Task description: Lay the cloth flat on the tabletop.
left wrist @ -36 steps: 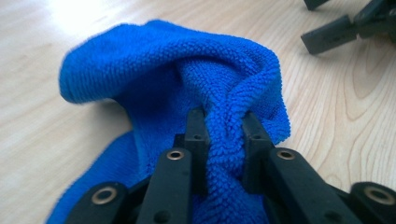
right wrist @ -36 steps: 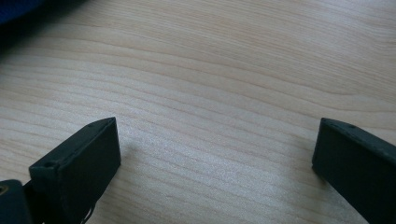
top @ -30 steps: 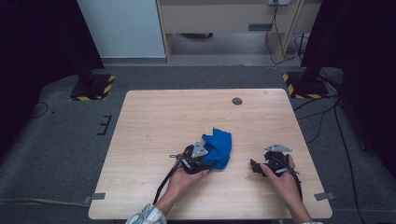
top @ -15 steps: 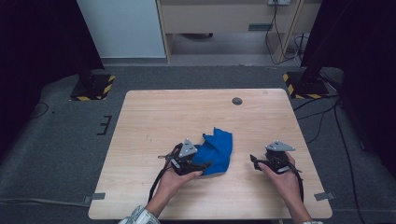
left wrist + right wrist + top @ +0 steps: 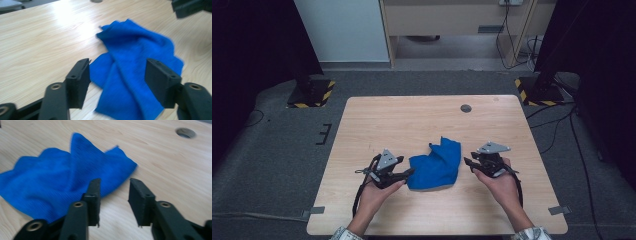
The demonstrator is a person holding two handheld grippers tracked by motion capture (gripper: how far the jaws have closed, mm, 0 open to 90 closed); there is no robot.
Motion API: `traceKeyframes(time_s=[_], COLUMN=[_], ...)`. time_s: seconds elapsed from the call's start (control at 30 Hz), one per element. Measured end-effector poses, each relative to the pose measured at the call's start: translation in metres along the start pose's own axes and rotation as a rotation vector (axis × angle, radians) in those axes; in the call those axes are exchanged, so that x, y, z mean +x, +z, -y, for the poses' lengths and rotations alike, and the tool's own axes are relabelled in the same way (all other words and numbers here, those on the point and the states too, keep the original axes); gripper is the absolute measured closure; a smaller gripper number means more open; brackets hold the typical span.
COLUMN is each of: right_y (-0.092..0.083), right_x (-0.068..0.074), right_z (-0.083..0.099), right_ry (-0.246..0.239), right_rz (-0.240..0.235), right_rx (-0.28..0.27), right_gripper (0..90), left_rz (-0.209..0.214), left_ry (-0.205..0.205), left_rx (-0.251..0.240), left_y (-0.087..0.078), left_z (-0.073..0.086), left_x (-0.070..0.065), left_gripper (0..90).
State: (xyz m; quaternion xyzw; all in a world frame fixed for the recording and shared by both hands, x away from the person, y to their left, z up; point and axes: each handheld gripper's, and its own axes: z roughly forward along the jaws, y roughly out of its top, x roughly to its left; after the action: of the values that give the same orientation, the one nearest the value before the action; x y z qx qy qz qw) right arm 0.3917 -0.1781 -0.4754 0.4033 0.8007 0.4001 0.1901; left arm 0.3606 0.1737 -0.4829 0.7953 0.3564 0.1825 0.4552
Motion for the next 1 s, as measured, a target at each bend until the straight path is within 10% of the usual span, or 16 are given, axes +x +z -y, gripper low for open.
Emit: traceKeyframes(time_s=[0.27, 1.0], right_y=[0.026, 0.108], right_x=[0.027, 0.06], right_z=[-0.037, -0.085], right_ry=[-0.07, -0.158], right_rz=[-0.057, -0.002], right_rx=[0.04, 0.182], right_gripper=[77.5, 48.1], left_rz=[-0.048, -0.066], left_ry=[-0.02, -0.037], left_rx=[0.023, 0.043], left_y=[-0.021, -0.013], left_z=[0.015, 0.021], left_x=[0.015, 0.019], left_gripper=[50.4, 48.2])
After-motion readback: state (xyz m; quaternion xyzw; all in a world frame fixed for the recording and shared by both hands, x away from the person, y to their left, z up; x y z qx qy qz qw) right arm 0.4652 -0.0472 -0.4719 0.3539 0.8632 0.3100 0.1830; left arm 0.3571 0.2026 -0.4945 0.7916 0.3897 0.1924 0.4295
